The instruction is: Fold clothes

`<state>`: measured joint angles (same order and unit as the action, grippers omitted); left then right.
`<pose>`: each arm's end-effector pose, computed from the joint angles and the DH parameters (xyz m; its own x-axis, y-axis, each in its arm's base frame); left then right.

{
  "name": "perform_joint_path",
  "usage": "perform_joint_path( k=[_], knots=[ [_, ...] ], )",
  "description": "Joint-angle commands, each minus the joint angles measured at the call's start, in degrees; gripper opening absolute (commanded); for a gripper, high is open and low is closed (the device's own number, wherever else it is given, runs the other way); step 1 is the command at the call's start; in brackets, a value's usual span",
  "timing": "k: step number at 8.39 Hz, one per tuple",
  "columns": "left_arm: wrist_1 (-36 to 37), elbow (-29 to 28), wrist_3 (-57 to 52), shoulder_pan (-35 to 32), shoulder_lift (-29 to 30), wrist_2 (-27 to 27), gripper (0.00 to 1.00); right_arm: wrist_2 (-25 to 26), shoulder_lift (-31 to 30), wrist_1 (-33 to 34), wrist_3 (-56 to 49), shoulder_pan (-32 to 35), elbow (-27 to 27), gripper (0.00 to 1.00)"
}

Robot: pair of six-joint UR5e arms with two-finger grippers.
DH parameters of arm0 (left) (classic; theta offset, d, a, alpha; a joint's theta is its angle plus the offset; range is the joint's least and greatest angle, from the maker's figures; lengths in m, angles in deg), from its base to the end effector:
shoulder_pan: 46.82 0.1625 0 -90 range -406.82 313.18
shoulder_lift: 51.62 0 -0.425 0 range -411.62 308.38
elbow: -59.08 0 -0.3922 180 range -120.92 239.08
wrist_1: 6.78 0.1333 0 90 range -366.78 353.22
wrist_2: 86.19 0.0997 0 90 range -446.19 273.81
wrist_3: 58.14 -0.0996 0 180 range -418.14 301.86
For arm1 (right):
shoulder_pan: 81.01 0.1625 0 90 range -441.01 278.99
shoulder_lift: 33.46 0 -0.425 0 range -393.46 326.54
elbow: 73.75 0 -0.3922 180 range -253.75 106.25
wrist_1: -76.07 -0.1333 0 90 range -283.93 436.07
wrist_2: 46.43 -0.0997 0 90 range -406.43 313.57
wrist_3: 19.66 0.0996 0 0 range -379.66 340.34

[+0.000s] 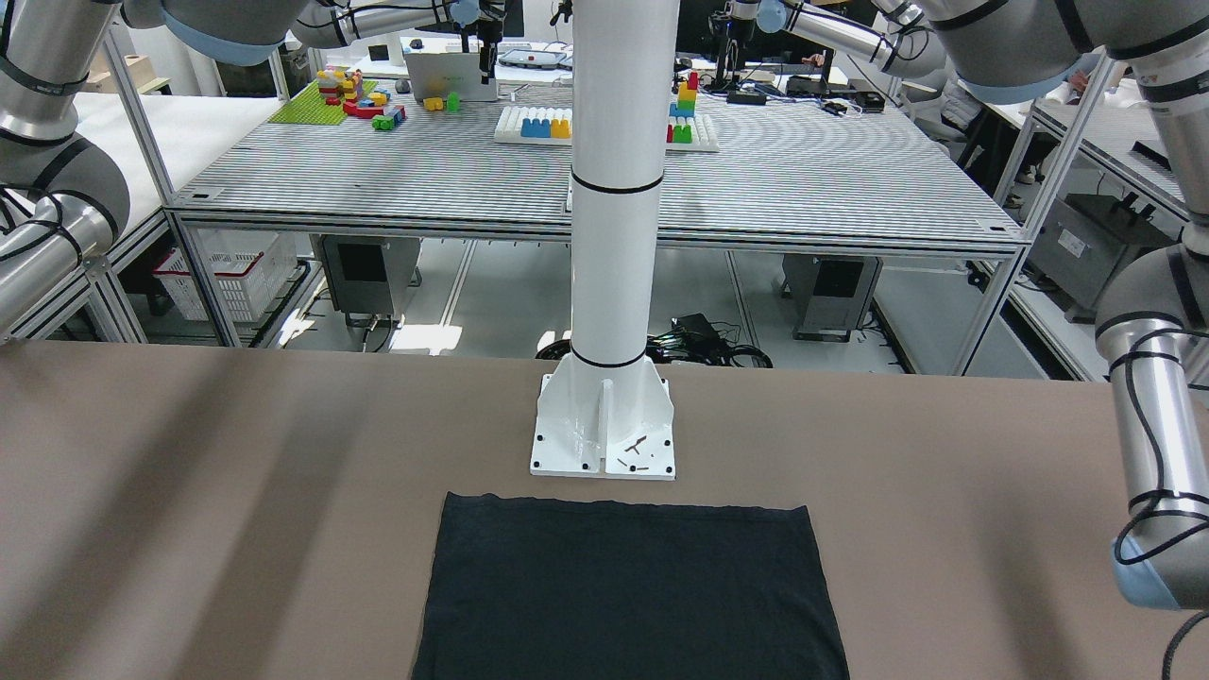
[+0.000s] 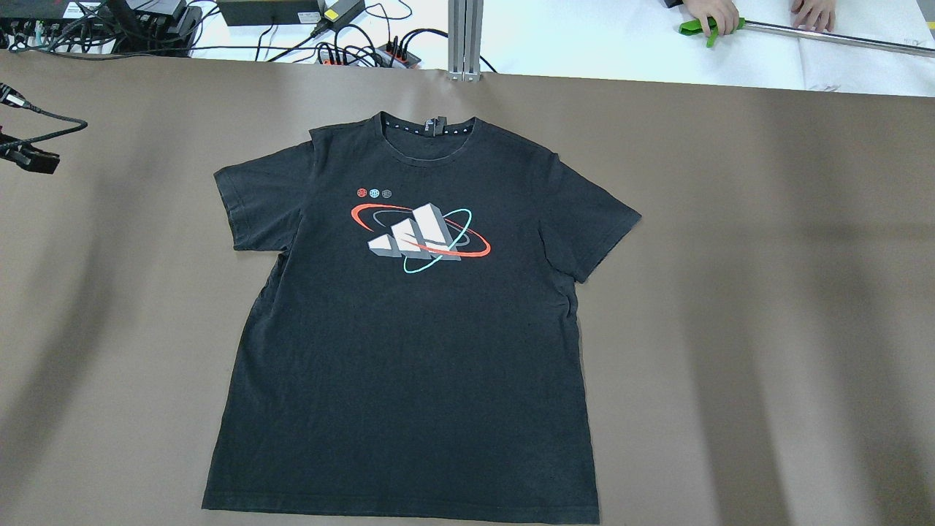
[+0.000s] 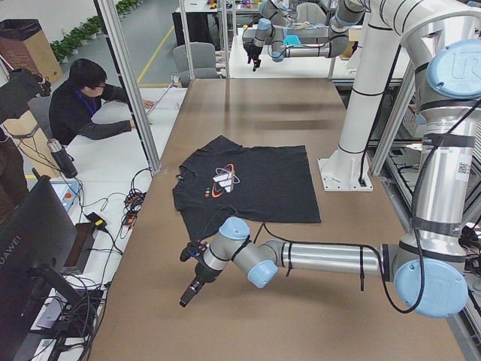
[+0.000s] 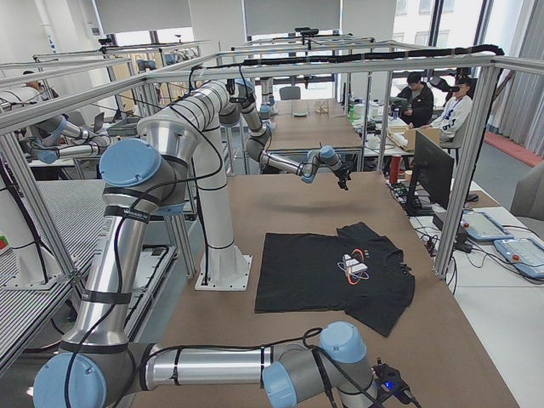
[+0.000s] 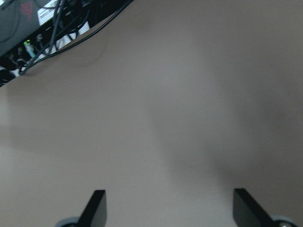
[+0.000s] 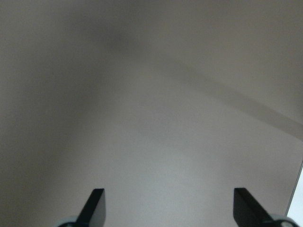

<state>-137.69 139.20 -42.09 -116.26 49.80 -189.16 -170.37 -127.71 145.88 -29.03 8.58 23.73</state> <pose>0.1122 -0.6151 0.5729 0.8974 0.2742 -0.3458 -0.0115 0.7978 0.6029 0.0742 -0.4850 0.6004 0.8159 -0.3742 0.4408 0.1413 0.8683 0.4756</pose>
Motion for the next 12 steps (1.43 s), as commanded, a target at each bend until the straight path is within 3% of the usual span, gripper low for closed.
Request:
perform_joint_path(
  k=[1,3,4,5,7,10,12],
  knots=[
    [-1.36,0.39,13.42,0.09,4.47,-12.46,0.94,-0.16,8.96,-0.37,3.31,-4.58,-6.57,0.95],
    [-8.11,0.21,26.33,3.32,5.36,-16.2,0.94,-0.43,12.58,-2.12,17.46,-8.35,-6.78,0.95],
    [-9.18,-0.75,32.14,5.52,7.53,-15.86,0.94,-0.25,13.38,-7.44,27.73,-12.55,-7.04,0.95],
    [-9.2,-1.37,33.42,6.33,8.69,-15.42,0.94,0.36,13.82,-13.59,37.58,-17.38,-7.3,0.95],
    [-9.2,-1.37,33.43,6.69,9.05,-14.89,0.94,0.97,16.71,-19.08,52.99,-25.3,-7.57,0.95],
    [-8.84,-2.59,33.08,6.69,10.37,-14.89,0.94,15.08,21.53,-23.93,64.01,-36.56,-10.36,0.94],
    [-8.84,-2.69,33.08,6.69,10.37,-14.8,0.94,20.73,25.41,-23.84,64.4,-38.69,-14.93,0.94]
  ],
)
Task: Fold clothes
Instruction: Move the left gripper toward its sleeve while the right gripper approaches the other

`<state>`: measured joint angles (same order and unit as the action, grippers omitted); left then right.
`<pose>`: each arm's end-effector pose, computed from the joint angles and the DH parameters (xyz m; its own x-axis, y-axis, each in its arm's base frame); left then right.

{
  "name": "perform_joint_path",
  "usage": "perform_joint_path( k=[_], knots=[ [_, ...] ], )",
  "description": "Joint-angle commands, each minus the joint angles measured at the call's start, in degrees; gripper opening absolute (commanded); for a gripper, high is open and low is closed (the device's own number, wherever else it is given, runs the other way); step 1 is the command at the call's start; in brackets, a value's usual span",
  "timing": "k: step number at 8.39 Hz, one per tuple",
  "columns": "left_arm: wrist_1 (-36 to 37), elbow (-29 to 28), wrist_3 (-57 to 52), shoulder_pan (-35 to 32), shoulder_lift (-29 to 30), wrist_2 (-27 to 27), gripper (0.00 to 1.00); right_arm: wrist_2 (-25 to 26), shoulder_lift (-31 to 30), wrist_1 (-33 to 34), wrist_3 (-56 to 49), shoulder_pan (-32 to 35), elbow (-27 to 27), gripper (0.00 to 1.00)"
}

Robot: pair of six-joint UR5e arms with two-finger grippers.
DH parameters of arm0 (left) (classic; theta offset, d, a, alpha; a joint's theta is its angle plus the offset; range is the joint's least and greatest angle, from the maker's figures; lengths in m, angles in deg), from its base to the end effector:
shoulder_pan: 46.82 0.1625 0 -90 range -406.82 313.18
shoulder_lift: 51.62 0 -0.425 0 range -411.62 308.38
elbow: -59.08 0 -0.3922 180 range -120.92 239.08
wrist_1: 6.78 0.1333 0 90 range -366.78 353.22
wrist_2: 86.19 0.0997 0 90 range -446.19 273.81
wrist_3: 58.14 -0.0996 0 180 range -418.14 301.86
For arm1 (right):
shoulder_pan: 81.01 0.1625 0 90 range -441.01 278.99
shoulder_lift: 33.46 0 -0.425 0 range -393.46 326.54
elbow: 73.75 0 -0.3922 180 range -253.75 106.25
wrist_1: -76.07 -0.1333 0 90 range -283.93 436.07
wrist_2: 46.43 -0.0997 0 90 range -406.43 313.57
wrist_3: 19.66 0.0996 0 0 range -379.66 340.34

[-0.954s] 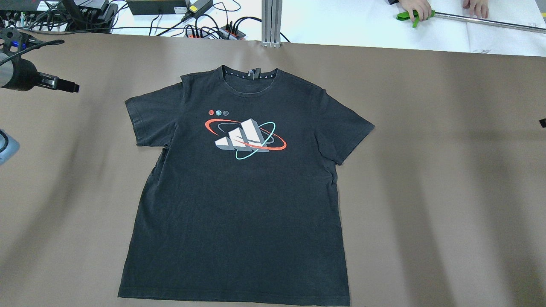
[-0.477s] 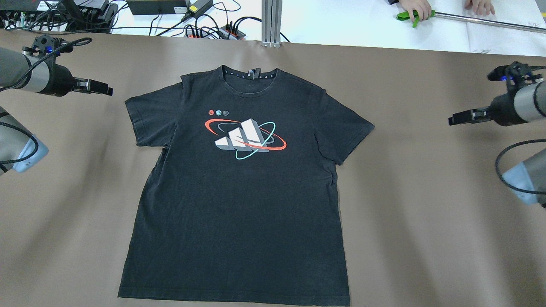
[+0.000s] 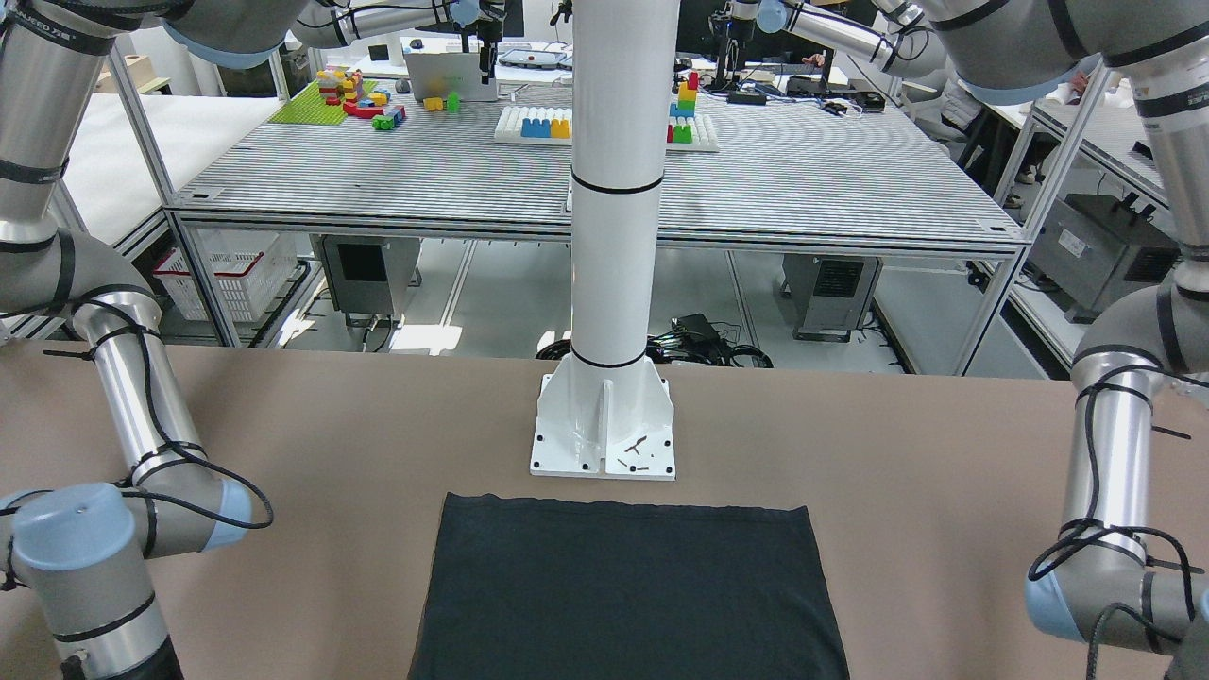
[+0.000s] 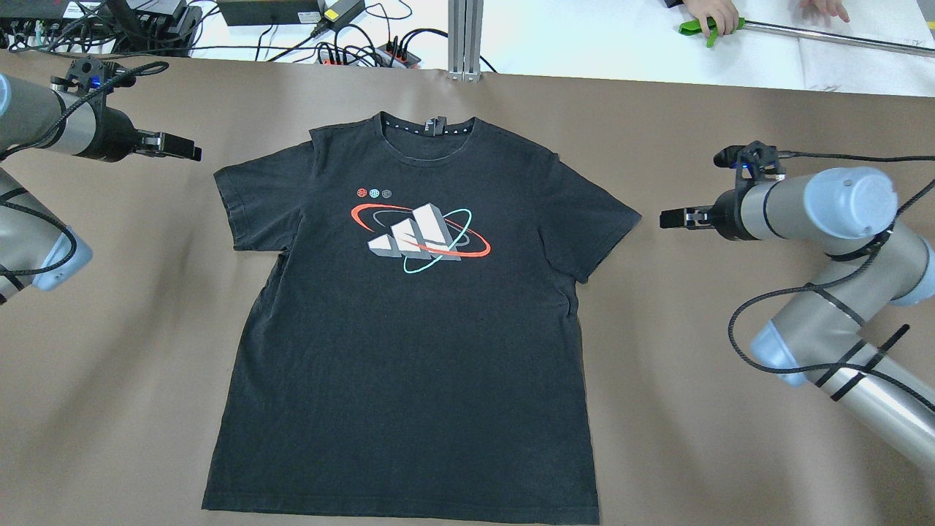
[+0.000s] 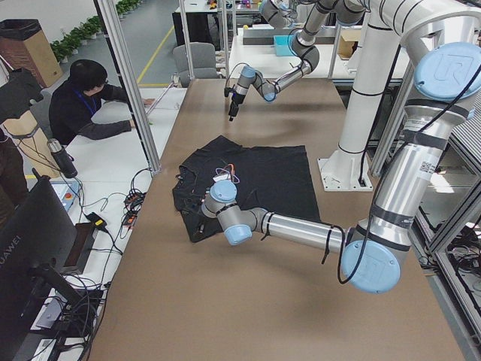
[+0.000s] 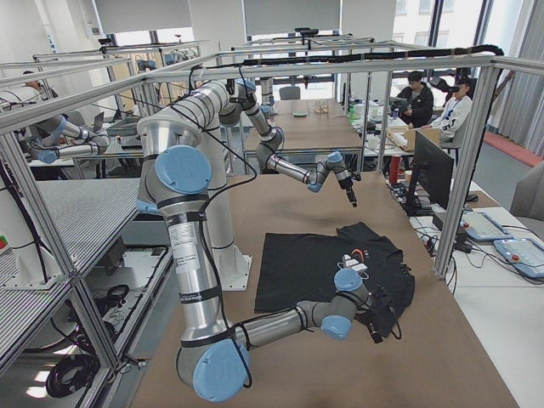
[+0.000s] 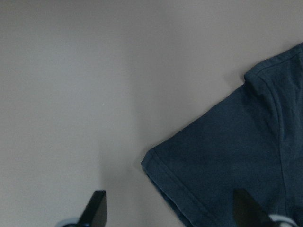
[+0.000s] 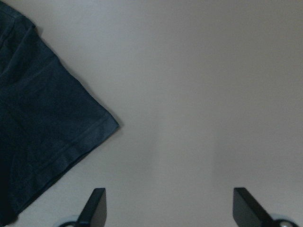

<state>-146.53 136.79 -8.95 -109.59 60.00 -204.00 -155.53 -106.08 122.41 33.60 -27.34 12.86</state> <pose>0.2295 -0.6358 0.4538 0.5723 0.1513 -0.8060 0.3030 0.8743 0.3792 -0.2982 -0.5756 0.4394 0.6115 -0.1226 0.7817 -0.2892 0.8849 0.3650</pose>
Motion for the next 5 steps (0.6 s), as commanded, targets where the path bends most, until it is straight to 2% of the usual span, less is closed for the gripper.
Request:
perform_joint_path(
  k=[1,5],
  knots=[
    [0.0,-0.28,-0.15,0.01,0.17,0.04,0.94,6.53,5.45,-0.72,1.5,-2.96,-6.77,0.94],
    [0.26,-0.71,-0.41,0.01,1.39,0.92,0.94,8.65,9.85,-1.52,1.59,-4.45,-12.58,0.94]
  ],
)
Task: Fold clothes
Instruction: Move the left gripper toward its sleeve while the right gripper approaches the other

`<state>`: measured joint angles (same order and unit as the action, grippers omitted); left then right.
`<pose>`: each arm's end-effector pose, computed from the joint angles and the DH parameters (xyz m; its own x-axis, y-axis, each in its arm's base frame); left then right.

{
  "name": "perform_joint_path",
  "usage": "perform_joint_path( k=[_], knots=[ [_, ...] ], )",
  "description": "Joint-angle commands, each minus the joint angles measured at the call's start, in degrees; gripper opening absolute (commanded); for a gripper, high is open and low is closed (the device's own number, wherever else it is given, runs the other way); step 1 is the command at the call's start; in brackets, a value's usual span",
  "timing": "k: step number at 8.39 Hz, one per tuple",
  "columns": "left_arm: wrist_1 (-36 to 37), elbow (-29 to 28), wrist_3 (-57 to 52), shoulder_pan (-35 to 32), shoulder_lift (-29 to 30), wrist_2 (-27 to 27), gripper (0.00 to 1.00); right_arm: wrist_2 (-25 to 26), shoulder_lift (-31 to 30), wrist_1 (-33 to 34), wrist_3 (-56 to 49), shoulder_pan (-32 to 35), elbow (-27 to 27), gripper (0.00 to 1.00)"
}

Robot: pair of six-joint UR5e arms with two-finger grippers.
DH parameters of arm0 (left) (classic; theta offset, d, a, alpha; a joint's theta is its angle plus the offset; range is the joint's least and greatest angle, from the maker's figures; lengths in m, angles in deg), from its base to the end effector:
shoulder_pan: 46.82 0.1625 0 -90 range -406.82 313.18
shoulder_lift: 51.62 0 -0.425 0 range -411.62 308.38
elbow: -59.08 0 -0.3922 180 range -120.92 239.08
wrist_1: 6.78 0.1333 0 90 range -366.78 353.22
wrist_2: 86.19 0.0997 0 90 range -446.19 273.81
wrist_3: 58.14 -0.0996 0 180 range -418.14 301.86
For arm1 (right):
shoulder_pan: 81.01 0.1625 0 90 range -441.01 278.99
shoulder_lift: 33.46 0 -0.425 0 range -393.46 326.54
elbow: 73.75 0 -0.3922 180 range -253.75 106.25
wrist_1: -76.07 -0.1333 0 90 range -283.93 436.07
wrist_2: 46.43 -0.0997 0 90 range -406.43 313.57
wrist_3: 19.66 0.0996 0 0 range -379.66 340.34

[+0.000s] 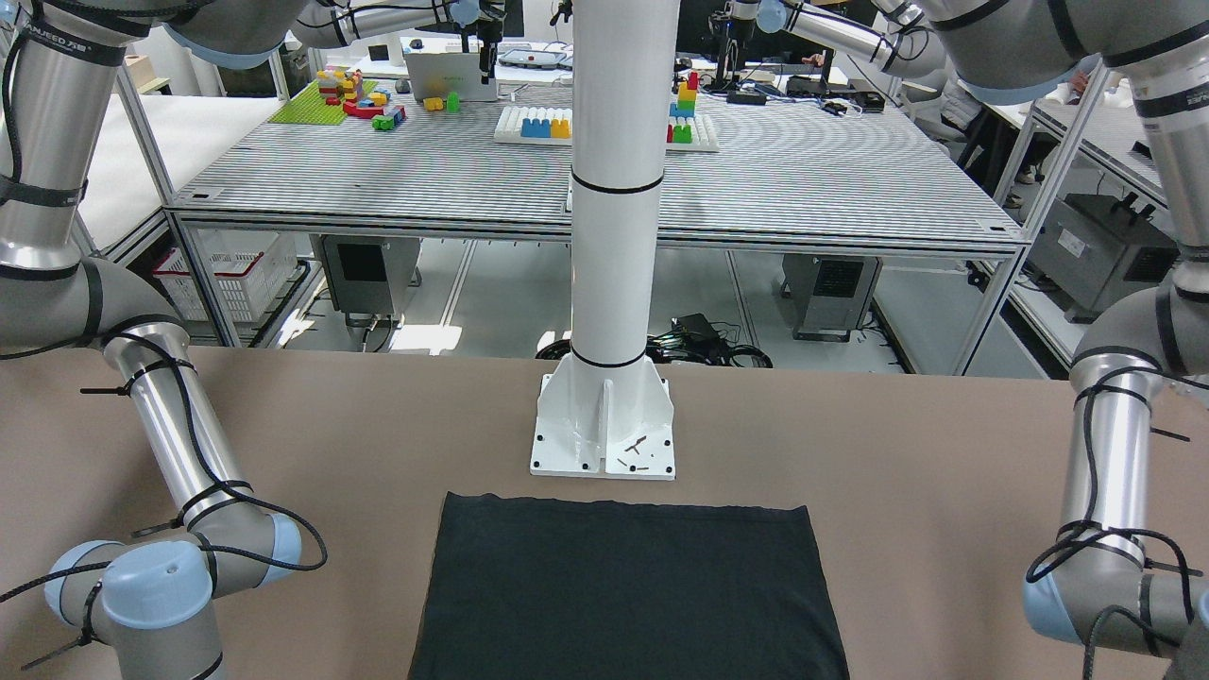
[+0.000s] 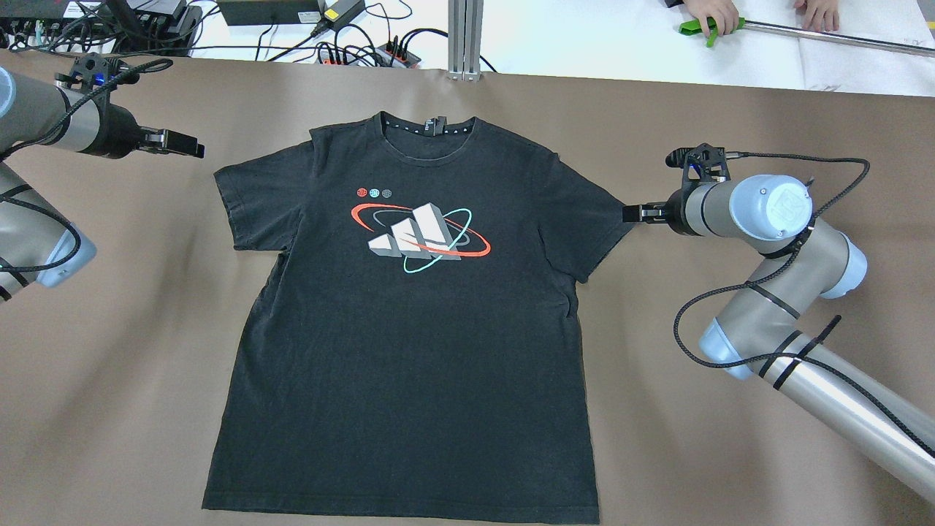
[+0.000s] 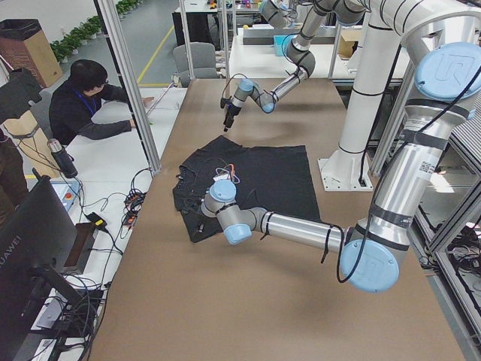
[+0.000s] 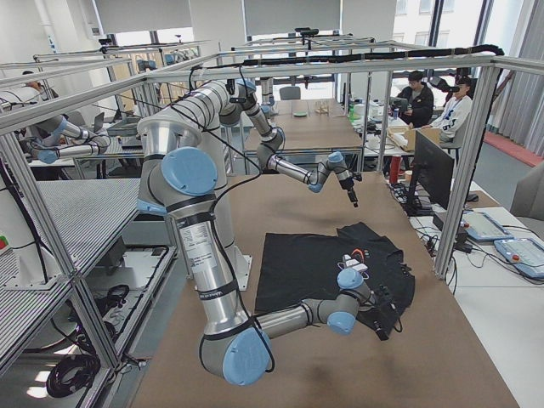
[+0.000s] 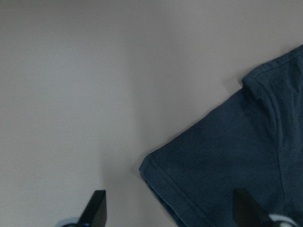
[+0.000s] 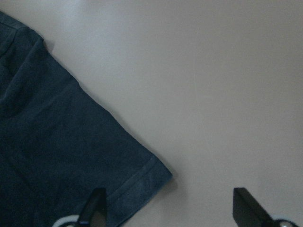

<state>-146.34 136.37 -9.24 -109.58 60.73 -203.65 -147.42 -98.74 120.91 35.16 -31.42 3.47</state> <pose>0.2314 -0.6403 0.4495 0.5761 0.1554 -0.8025 0.3038 0.8707 0.3867 -0.3652 -0.6053 0.4368 0.6587 -0.0988 0.7459 -0.3233 0.8580 0.3991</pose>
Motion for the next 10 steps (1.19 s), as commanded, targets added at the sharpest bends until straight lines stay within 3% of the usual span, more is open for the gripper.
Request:
perform_joint_path(
  k=[1,4,6,8,9,10],
  knots=[
    [0.08,-0.39,-0.03,0.0,0.76,0.57,0.94,0.62,2.96,-0.11,-0.06,-0.46,-4.34,0.94],
    [-0.01,-1.35,-0.29,0.0,0.94,1.01,0.94,2.46,4.46,-0.11,-0.06,-1.6,-6.63,0.9],
    [-0.1,-1.44,-0.21,0.0,1.38,1.1,0.94,3.16,4.46,-0.11,-0.06,-2.39,-6.9,0.43],
    [-0.19,-1.44,-0.21,0.0,1.38,1.1,0.94,5.01,4.37,-0.11,0.03,-3.53,-6.99,0.06],
    [-0.19,-1.44,-0.12,0.0,1.38,1.1,0.94,5.01,4.54,0.06,0.29,-3.53,-6.47,0.0],
    [-0.1,-1.36,-0.12,-0.08,1.64,1.1,0.94,4.84,4.63,0.07,0.38,-3.45,-5.85,0.0]
  ],
)
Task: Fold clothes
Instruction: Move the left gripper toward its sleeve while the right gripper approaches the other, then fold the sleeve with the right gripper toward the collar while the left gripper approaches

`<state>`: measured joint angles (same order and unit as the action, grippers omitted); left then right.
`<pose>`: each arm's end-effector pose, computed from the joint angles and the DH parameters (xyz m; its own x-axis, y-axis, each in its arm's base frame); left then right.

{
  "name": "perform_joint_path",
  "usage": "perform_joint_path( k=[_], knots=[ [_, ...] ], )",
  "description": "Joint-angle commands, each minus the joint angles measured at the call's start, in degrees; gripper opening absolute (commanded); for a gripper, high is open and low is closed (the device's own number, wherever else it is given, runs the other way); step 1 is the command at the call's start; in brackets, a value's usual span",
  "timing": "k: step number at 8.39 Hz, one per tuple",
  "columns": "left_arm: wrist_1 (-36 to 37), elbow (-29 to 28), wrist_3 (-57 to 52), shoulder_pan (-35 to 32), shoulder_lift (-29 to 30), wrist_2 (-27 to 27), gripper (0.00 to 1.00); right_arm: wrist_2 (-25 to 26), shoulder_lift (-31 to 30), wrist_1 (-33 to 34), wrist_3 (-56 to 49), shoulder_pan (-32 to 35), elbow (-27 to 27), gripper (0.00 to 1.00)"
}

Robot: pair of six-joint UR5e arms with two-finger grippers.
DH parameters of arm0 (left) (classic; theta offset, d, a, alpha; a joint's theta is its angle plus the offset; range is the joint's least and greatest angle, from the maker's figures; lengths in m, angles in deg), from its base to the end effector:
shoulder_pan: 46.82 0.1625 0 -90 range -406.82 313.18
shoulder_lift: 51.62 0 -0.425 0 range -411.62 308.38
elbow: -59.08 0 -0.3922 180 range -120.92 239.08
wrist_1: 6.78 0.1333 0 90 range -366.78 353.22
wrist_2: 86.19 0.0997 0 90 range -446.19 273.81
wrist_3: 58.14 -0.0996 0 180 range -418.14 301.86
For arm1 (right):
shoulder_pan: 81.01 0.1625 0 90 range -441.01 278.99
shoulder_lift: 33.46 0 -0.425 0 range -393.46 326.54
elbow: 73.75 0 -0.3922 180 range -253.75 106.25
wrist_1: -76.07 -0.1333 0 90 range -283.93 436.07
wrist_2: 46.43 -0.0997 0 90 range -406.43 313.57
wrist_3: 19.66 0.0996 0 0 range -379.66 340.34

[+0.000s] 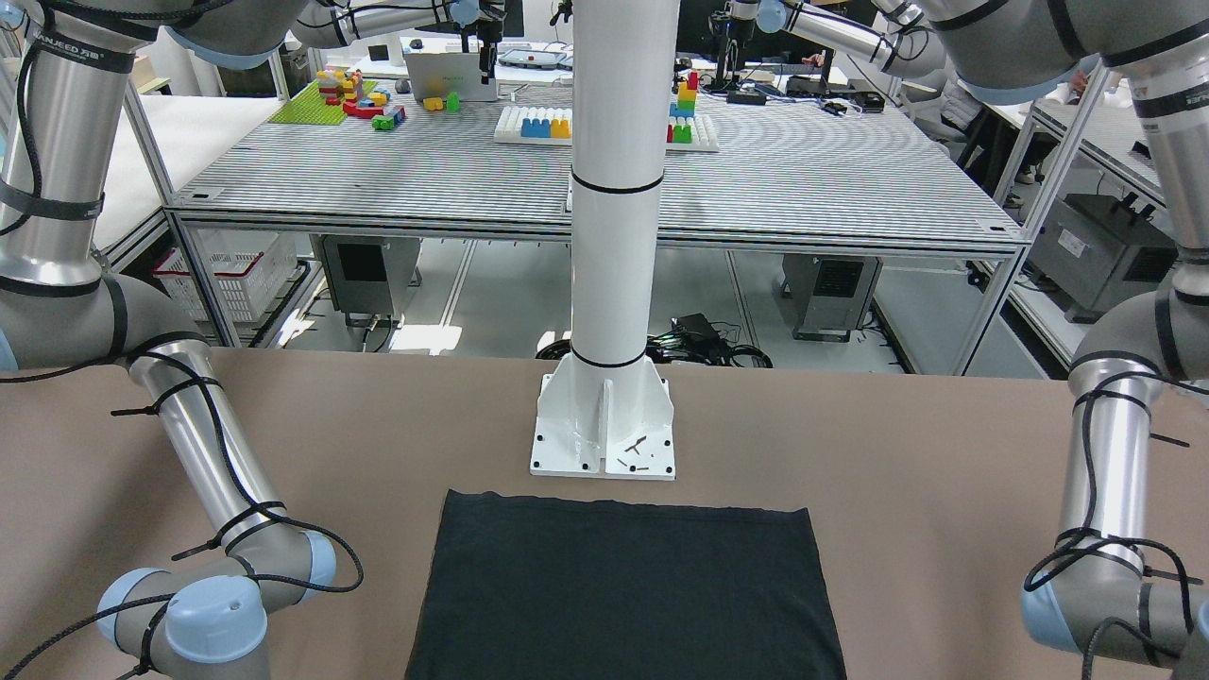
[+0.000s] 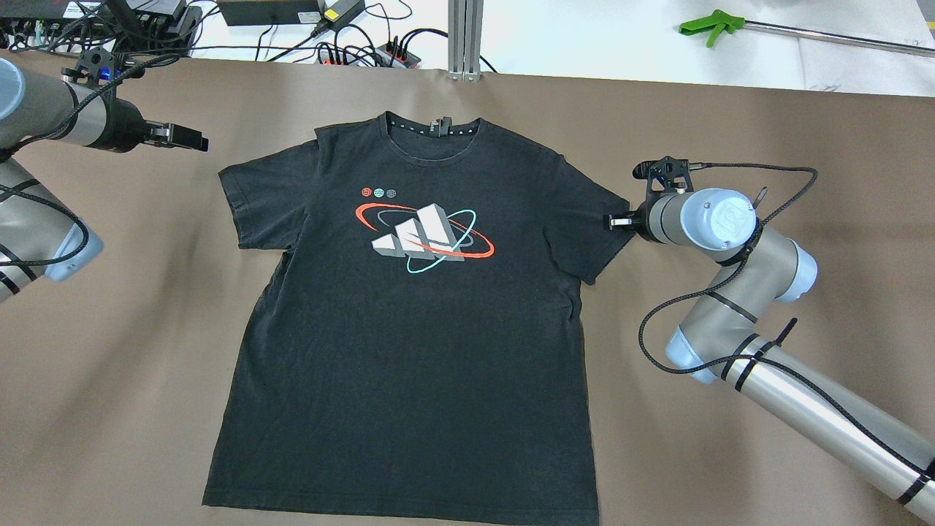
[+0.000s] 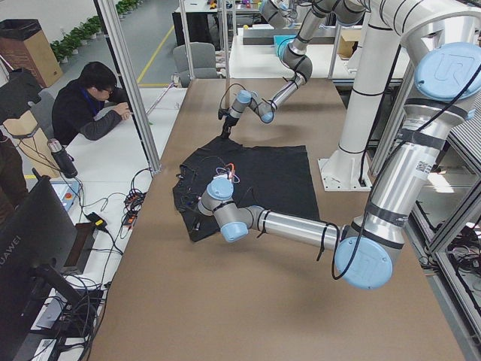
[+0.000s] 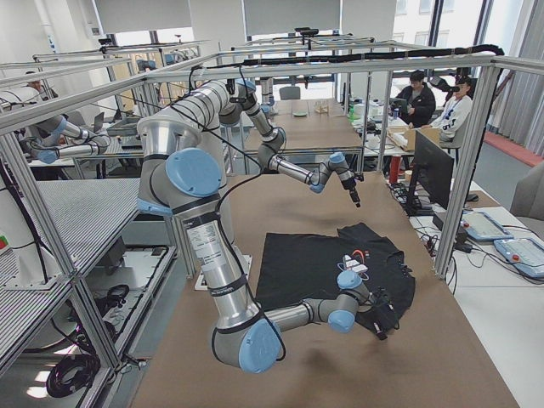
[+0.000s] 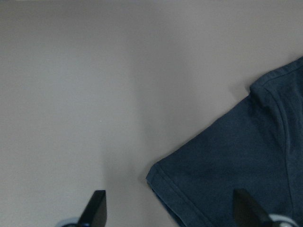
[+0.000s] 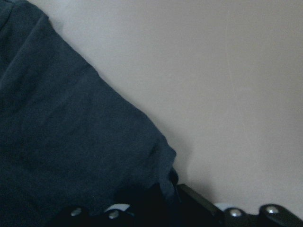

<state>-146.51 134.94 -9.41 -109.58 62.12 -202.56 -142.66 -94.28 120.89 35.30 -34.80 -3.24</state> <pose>0.2345 -0.6502 0.4459 0.5856 0.1537 -0.7959 0.3133 0.8627 0.3971 -0.4182 -0.6133 0.4430 0.7028 -0.0917 0.7055 -0.3086 0.8542 0.4184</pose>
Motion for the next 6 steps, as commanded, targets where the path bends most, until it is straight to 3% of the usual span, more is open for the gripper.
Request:
perform_joint_path(
  k=[1,4,6],
  knots=[
    [0.07,0.08,0.05,-0.09,0.34,0.0,0.94,-1.05,0.17,0.7,0.33,0.2,3.3,0.0],
    [0.07,0.17,0.05,-0.09,0.34,0.0,0.94,-3.08,3.84,12.25,0.42,0.99,9.9,0.0],
    [0.07,0.08,0.05,0.0,0.43,0.0,0.94,-2.21,8.51,15.46,1.21,0.3,8.78,0.0]
  ],
)
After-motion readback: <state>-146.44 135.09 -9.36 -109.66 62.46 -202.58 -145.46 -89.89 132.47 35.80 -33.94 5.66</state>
